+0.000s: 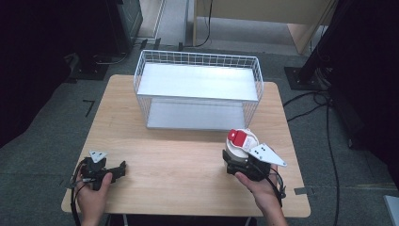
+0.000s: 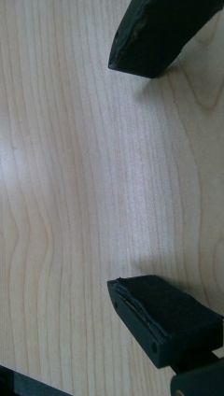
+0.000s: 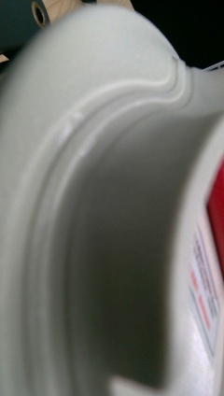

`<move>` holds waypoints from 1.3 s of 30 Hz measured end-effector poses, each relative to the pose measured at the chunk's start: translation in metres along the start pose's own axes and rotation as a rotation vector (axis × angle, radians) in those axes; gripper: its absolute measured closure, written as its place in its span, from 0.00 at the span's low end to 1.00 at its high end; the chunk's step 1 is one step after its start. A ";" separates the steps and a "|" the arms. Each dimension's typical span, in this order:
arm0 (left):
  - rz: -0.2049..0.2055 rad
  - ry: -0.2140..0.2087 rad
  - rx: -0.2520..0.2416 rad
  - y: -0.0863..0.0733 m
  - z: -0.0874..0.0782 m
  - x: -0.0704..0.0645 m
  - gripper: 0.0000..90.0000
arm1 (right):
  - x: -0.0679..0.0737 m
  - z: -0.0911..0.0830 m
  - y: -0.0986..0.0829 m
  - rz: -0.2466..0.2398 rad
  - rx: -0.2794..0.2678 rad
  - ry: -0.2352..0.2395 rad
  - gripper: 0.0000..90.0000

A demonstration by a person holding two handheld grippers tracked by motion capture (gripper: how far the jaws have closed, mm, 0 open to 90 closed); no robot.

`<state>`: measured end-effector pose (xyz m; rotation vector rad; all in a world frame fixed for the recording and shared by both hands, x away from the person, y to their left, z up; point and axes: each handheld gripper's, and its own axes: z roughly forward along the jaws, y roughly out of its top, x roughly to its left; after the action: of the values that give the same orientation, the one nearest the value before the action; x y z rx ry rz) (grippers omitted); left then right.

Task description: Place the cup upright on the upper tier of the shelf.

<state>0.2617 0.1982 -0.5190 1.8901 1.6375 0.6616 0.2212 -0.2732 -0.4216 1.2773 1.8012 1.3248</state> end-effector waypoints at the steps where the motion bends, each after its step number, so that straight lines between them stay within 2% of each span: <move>1: 0.000 0.000 0.001 0.000 0.000 0.000 0.00 | 0.003 0.002 0.006 -0.015 -0.010 0.003 0.08; 9: 0.002 0.001 0.000 0.000 0.000 0.000 0.00 | 0.013 0.009 0.030 -0.012 -0.037 0.018 0.08; 21: 0.002 0.001 0.000 0.000 0.000 0.000 0.00 | 0.019 0.020 0.066 -0.021 -0.068 0.023 0.09; 30: 0.002 0.001 0.000 0.000 0.000 0.000 0.00 | 0.024 0.027 0.086 -0.025 -0.086 0.028 0.09; 39: 0.001 0.001 0.000 0.000 0.000 0.000 0.00 | 0.032 0.034 0.105 -0.034 -0.129 0.038 0.13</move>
<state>0.2618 0.1982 -0.5189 1.8913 1.6373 0.6623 0.2759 -0.2239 -0.3334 1.1554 1.7245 1.4313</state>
